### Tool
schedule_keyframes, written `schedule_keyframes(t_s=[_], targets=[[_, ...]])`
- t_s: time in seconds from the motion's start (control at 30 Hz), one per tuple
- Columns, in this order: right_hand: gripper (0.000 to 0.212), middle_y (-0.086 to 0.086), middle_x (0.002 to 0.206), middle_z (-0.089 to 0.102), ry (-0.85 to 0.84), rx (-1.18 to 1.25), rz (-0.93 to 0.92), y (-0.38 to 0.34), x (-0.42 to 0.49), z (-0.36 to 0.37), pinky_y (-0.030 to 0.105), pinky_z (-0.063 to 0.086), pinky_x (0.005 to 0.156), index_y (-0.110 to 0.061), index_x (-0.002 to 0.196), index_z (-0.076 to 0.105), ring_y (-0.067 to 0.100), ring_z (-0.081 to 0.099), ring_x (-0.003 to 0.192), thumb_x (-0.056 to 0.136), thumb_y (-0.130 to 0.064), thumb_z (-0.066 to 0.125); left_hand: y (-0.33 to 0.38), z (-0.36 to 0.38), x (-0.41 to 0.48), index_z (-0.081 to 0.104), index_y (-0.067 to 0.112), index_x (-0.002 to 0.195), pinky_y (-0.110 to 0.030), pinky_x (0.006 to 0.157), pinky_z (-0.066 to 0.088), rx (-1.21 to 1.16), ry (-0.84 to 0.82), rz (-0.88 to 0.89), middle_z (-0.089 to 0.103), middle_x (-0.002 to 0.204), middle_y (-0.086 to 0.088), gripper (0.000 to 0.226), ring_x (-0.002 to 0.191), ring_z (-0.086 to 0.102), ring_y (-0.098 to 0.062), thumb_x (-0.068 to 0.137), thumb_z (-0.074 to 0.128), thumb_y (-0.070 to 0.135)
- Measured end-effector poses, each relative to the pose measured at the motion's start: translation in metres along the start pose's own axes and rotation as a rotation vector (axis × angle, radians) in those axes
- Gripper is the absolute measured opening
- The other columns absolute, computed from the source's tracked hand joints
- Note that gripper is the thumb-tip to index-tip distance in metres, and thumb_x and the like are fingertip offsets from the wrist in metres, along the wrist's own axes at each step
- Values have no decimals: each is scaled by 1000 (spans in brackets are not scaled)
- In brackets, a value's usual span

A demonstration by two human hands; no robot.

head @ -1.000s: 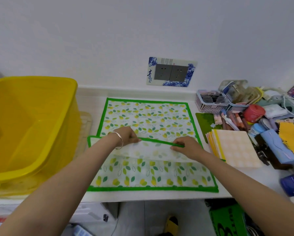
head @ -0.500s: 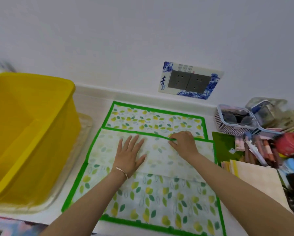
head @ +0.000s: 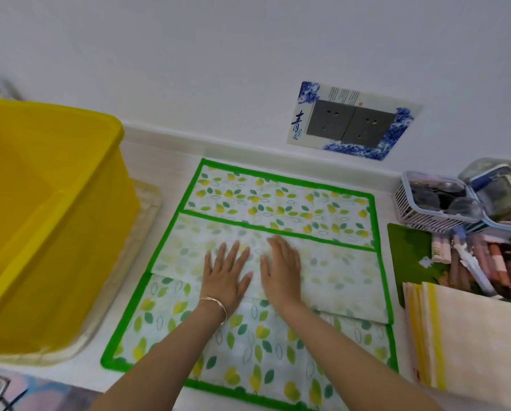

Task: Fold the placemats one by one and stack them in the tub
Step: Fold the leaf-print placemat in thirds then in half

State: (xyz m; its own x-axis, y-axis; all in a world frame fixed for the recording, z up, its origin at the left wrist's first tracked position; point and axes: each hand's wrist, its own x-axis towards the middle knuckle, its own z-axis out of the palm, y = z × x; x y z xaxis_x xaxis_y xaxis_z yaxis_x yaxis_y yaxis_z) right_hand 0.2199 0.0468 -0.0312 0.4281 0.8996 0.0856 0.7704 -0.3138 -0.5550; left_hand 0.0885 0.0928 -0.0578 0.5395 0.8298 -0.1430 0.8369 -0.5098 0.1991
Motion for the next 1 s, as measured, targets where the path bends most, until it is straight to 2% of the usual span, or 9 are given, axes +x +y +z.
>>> schedule_keyframes(t_s=[0.1, 0.2, 0.23, 0.33, 0.47, 0.63, 0.8, 0.93, 1.0], targets=[[64, 1, 156, 19, -61, -46, 23, -12, -7, 21, 30, -4, 116, -17, 145, 30, 13, 11, 145, 90, -38, 4, 1, -2, -1, 27, 28, 143, -41, 111, -2, -22, 5, -11, 23, 150, 3, 58, 138, 30, -25, 97, -3, 46], [69, -1, 158, 7, -100, -183, -3, -4, -12, 31, 32, -9, 116, -21, 149, 17, 14, -1, 146, 87, -41, -7, 1, 0, 0, -9, 36, 141, -39, 110, -18, -9, 28, 41, -17, 149, 12, 79, 141, -15, -17, 71, -40, 57], [66, -1, 158, 8, -87, -216, 1, -1, -13, 31, 34, -8, 116, -23, 149, 18, 14, 0, 145, 90, -41, -4, 1, -1, 0, -13, 38, 140, -39, 110, -20, -28, 22, 39, -21, 148, 13, 81, 140, -20, -16, 67, -43, 57], [61, -2, 157, 10, -41, -282, 55, 16, -20, 19, 38, -6, 115, -25, 148, 21, 17, 6, 145, 93, -42, 5, 1, -1, -1, -15, 41, 140, -40, 110, -19, -18, 24, 44, -20, 151, 12, 78, 140, -22, -16, 68, -41, 58], [68, -5, 157, -3, -57, -336, 139, 48, -29, -6, 37, -10, 117, -29, 150, 6, 14, -7, 145, 88, -52, -5, 2, -4, -1, -22, 43, 138, -41, 108, -22, 10, -13, 45, -28, 148, 13, 83, 137, -28, -14, 60, -41, 68], [72, -4, 158, -2, -31, -388, 272, 88, -42, -36, 39, -8, 117, -31, 150, 6, 15, -6, 145, 85, -57, -5, 1, -5, -2, -18, 43, 141, -41, 109, -22, 13, -5, 54, -26, 150, 14, 83, 139, -25, -14, 64, -34, 71], [66, -1, 159, 3, 1, -412, 389, 121, -56, -63, 38, -6, 117, -29, 150, 7, 19, -4, 146, 89, -54, 6, 0, -4, -2, -18, 44, 140, -41, 109, -22, 10, 5, 50, -25, 150, 14, 81, 138, -25, -14, 65, -33, 72], [69, -1, 159, -4, -39, -391, 419, 126, -56, -71, 37, -12, 115, -27, 150, 2, 18, -11, 145, 87, -54, 4, 1, -4, -2, -18, 44, 140, -42, 110, -20, -1, 10, 50, -25, 149, 14, 81, 140, -23, -15, 65, -33, 71], [64, -1, 159, -6, -2, -313, 394, 119, -54, -71, 37, -14, 115, -25, 150, 2, 15, -13, 144, 92, -50, 9, 1, -4, -3, -15, 44, 141, -42, 111, -19, -12, 17, 48, -24, 149, 14, 81, 141, -22, -15, 66, -31, 71]])
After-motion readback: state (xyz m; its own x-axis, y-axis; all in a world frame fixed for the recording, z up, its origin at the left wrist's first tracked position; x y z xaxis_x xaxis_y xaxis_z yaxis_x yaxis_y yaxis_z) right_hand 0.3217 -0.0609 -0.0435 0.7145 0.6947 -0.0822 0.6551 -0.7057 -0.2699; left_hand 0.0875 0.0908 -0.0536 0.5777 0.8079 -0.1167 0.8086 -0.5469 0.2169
